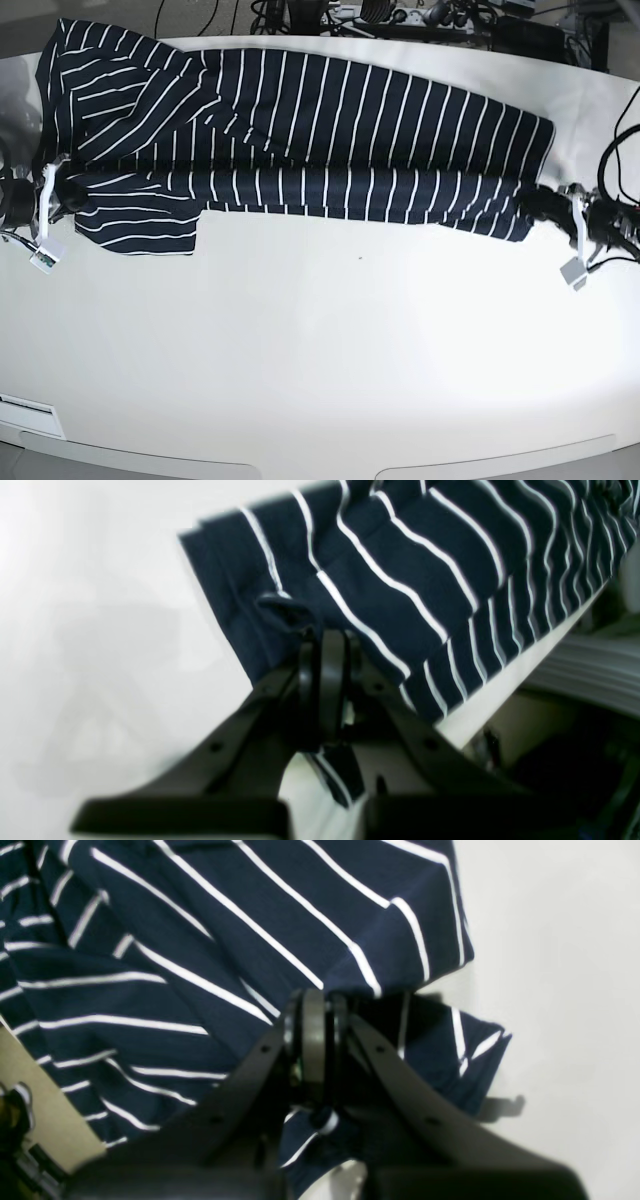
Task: Fold the T-shirt properly
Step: 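Lift the hem with both grippers and fold it toward the collar, then lower the folded hem with both grippers and release it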
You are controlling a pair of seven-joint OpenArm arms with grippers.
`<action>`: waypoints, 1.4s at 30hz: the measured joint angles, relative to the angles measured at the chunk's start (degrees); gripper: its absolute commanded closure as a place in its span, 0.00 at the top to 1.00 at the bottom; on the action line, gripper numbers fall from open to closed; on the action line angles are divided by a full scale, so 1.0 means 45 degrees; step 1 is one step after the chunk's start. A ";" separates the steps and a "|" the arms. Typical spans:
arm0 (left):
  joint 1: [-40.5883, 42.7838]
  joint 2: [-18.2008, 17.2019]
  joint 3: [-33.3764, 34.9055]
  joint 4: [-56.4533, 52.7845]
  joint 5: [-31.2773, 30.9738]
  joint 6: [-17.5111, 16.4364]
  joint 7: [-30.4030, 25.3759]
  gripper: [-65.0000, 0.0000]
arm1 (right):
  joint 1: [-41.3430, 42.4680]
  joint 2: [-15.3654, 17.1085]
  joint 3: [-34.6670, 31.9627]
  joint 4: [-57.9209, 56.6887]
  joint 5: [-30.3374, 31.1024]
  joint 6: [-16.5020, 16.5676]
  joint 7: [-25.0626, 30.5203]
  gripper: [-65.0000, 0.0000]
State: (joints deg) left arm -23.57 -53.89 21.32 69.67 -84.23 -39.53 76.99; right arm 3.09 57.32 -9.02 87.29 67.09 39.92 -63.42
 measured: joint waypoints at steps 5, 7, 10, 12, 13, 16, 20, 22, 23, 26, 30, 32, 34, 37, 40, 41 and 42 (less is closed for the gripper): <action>0.0622 -0.0131 0.0000 0.0359 -0.0024 0.0005 0.0141 0.00 | -0.0631 -0.0010 0.0000 -0.0005 -0.0044 0.0000 0.0024 0.00; 0.0612 -0.0126 0.0000 0.0359 -0.0015 0.0005 0.0136 0.00 | -0.0641 -0.0010 0.0000 -0.0005 -0.0049 0.0000 0.0262 0.00; 0.0588 -0.0131 0.0000 0.0364 0.0010 0.0005 0.0112 0.24 | -0.0510 -0.0015 0.0000 -0.0005 -0.0058 0.0000 0.0325 0.28; 0.0588 -0.0131 0.0000 0.0364 0.0029 0.0005 0.0131 0.48 | -0.0355 -0.0010 0.0000 -0.0005 -0.0146 0.0005 0.0272 0.52; 0.0588 -0.0136 0.0000 0.0364 0.0029 0.0005 0.0087 0.53 | -0.0223 -0.0015 0.0000 -0.0005 -0.0112 -0.0005 0.0277 0.58; 0.0588 -0.0131 0.0000 0.0364 0.0034 0.0005 -0.0374 0.53 | 0.0185 -0.0053 0.0005 -0.0005 0.0398 -0.0005 0.0325 0.58; 0.0627 -0.0131 0.0000 0.0364 0.0034 0.0000 -0.0432 0.53 | 0.0083 -0.0957 0.0034 -0.0078 -0.1579 0.0044 0.0845 0.58; 0.0690 -0.0131 0.0000 0.0369 0.0034 0.0000 -0.0476 0.53 | 0.0024 -0.1695 0.0024 -0.0355 -0.3172 -0.0588 0.1870 0.58; 0.0729 -0.0131 0.0000 0.0369 0.0024 0.0005 -0.0481 0.53 | 0.0029 -0.2025 0.0024 -0.0563 -0.4124 -0.1035 0.2399 0.58; 0.0758 -0.0141 0.0000 0.0364 0.0039 0.0000 -0.0447 0.53 | 0.0107 -0.2637 0.0039 -0.1137 -0.6368 -0.2467 0.3410 0.58; 0.0763 -0.0136 0.0000 0.0364 0.0029 0.0005 -0.0471 0.53 | 0.0277 -0.3245 0.0102 -0.1535 -0.7830 -0.3745 0.3861 0.58; 0.0797 -0.0136 0.0000 0.0364 0.0039 0.0000 -0.0500 0.53 | 0.0262 -0.3439 0.0126 -0.1608 -0.8024 -0.3886 0.3900 0.58; 0.0923 -0.0155 0.0000 0.0364 0.0039 0.0000 -0.0835 0.53 | 0.0282 -0.3570 0.0141 -0.1603 -0.8131 -0.4027 0.3900 0.58; 0.1005 -0.0112 0.0000 0.0364 0.0039 0.0005 -0.0816 0.53 | 0.0379 -0.3721 0.0146 -0.1613 -0.8131 -0.4080 0.3895 0.58; 0.1001 -0.0102 0.0000 0.0364 0.0039 0.0005 -0.0826 0.53 | 0.0447 -0.3832 0.0146 -0.1642 -0.8126 -0.4085 0.4031 0.55; 0.1005 -0.0102 0.0000 0.0364 0.0039 0.0005 -0.0821 0.53 | 0.0437 -0.3876 0.0141 -0.1647 -0.8145 -0.4085 0.4289 0.50; 0.1005 -0.0102 0.0000 0.0364 0.0039 0.0005 -0.0816 0.53 | 0.0432 -0.3934 0.0141 -0.1676 -0.8106 -0.4075 0.4342 0.42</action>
State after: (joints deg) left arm -19.05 -54.35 21.32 71.31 -84.05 -39.51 73.32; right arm 5.04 39.62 -8.38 79.75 30.61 21.58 -43.88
